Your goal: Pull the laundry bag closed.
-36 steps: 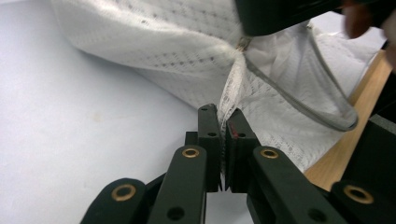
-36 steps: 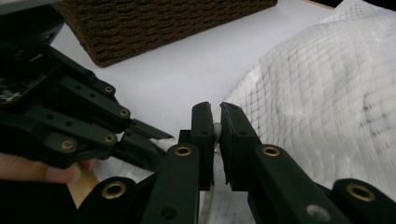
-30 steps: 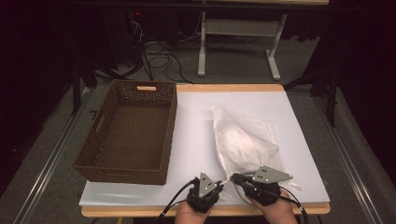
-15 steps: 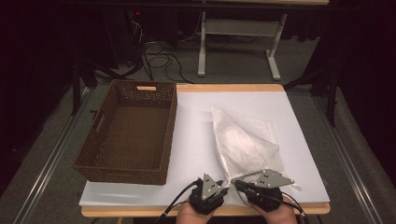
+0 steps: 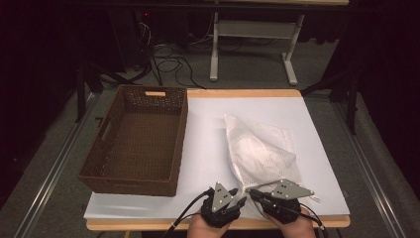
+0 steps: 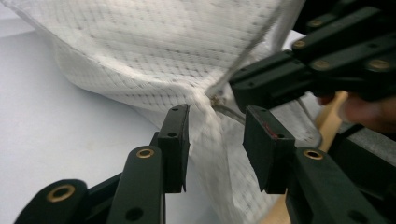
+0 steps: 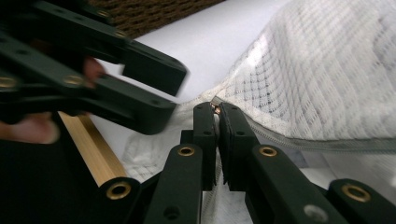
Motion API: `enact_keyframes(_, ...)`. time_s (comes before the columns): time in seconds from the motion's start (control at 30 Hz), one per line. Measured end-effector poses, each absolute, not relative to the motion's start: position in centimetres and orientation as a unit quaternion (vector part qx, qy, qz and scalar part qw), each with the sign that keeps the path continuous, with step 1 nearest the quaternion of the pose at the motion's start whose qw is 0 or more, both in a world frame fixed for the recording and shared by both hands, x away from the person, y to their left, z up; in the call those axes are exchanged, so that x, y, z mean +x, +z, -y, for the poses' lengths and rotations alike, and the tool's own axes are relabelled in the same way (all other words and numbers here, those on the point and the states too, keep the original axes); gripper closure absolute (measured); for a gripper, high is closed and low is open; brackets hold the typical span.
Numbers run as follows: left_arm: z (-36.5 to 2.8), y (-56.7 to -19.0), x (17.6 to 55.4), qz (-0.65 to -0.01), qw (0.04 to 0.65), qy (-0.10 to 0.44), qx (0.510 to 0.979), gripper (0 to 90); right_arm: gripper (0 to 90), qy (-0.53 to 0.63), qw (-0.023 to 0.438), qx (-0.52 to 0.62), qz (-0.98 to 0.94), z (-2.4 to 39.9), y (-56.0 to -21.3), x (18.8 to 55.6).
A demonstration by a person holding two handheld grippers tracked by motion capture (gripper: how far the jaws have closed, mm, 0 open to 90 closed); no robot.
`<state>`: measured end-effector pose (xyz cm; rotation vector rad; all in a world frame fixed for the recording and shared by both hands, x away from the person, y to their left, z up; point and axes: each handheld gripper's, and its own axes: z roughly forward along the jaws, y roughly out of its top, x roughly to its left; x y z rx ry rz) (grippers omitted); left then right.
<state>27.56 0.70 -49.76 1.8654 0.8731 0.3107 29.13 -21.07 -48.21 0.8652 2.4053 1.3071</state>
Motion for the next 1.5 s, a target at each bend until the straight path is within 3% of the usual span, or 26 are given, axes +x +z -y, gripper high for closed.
enact_keyframes(0.23, -0.9, -50.8, 28.5, -0.368, 0.501, 0.109, 0.776, 85.2, 87.8, 0.454, 0.134, 0.297, -0.829, 20.8, -48.1, 28.9)
enact_keyframes(0.3, -0.9, -50.8, 28.4, -0.365, 0.499, 0.114, 0.777, 87.5, 87.7, 0.454, 0.133, 0.296, -0.830, 20.6, -48.2, 28.9)
enact_keyframes(0.87, -1.9, -50.2, 28.3, -0.379, 0.530, 0.116, 0.749, 88.3, 85.3, 0.469, 0.117, 0.302, -0.822, 20.4, -48.5, 29.1)
enact_keyframes(1.5, -2.1, -50.1, 28.1, -0.377, 0.531, 0.114, 0.750, 88.3, 88.3, 0.463, 0.141, 0.291, -0.825, 20.4, -48.1, 28.8)
